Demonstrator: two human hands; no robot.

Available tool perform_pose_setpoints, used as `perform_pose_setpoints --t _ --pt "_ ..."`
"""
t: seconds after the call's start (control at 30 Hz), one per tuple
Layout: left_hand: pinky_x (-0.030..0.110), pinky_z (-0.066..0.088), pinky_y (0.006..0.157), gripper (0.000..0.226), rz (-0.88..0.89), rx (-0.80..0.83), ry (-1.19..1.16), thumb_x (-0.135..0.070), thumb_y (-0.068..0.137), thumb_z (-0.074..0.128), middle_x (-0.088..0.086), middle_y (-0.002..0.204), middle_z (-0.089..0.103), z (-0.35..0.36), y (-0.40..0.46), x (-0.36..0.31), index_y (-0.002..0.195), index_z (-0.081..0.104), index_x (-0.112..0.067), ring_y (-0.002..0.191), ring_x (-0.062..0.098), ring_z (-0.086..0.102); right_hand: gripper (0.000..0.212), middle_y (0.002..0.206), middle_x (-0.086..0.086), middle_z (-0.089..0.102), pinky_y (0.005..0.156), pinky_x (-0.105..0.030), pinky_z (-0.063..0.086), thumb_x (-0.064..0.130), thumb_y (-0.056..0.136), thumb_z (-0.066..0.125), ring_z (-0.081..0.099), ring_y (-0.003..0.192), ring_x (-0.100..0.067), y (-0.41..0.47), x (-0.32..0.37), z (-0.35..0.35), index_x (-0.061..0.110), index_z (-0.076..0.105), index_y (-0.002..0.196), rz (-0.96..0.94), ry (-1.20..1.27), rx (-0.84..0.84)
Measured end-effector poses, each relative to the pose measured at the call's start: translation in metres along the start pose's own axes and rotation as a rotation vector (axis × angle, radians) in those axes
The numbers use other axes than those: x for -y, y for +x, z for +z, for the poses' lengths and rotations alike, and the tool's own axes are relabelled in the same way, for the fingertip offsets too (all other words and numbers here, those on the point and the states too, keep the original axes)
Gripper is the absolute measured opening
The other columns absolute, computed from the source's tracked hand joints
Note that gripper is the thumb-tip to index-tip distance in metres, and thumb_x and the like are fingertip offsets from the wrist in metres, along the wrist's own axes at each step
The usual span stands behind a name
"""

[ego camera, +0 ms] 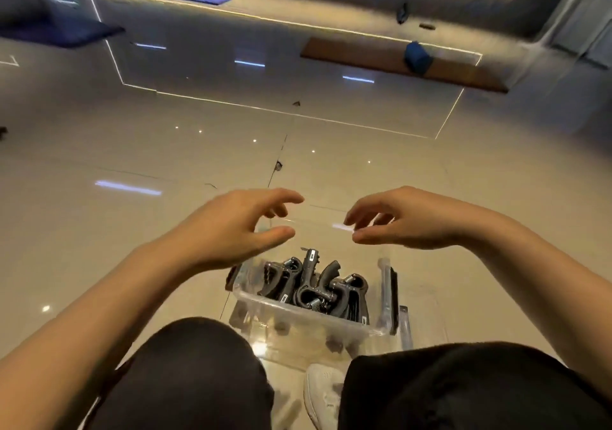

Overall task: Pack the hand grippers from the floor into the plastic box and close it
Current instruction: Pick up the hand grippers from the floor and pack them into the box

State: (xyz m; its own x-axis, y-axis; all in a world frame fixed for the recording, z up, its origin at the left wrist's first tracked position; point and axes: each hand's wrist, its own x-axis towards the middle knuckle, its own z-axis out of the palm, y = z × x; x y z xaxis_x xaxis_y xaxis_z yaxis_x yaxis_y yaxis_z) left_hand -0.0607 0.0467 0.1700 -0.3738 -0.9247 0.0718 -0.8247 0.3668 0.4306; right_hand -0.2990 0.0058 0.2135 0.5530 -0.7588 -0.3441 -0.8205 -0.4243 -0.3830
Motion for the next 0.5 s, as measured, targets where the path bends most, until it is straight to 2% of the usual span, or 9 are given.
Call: perform_pose_setpoints --t 0.13,0.23,0.37,0.5 --pt "0.020 0.043 0.080 0.050 0.084 -0.161 0.097 -0.059 0.083 0.042 -0.022 0.116 0.050 -0.039 -0.029 -0.071 0.131 0.036 -0.046 0.104 -0.001 0.049 0.031 0.115 0.010 0.061 0.089 -0.027 0.050 0.038 0.090 0.056 0.057 0.101 -0.006 -0.046 0.037 0.000 0.028 0.057 0.119 -0.025 0.059 -0.223" --pt "0.021 0.045 0.081 0.047 0.043 -0.248 0.192 -0.058 0.087 0.041 -0.020 0.118 0.054 -0.031 -0.048 -0.091 0.131 0.041 -0.042 0.103 -0.001 0.051 0.027 0.108 0.009 0.064 0.087 -0.030 0.051 0.038 0.090 0.056 0.058 0.095 -0.006 -0.065 0.049 0.028 0.028 0.060 0.114 -0.011 0.214 -0.444" --pt "0.021 0.046 0.087 0.046 -0.121 -0.195 0.292 -0.055 0.089 0.044 -0.017 0.121 0.055 -0.024 -0.085 -0.077 0.131 0.042 -0.038 0.108 0.002 0.050 0.022 0.104 0.005 0.067 0.082 -0.034 0.051 0.038 0.090 0.056 0.060 0.092 -0.012 -0.062 0.056 0.048 0.026 0.063 0.108 0.093 0.115 -0.433" --pt "0.021 0.044 0.086 0.048 -0.240 -0.266 0.230 -0.055 0.086 0.048 -0.017 0.114 0.056 -0.061 -0.125 -0.054 0.131 0.042 -0.039 0.100 0.001 0.051 0.022 0.107 0.004 0.065 0.080 -0.030 0.050 0.037 0.091 0.055 0.059 0.094 -0.012 -0.027 0.100 0.050 0.025 0.063 0.107 -0.067 0.204 -0.428"
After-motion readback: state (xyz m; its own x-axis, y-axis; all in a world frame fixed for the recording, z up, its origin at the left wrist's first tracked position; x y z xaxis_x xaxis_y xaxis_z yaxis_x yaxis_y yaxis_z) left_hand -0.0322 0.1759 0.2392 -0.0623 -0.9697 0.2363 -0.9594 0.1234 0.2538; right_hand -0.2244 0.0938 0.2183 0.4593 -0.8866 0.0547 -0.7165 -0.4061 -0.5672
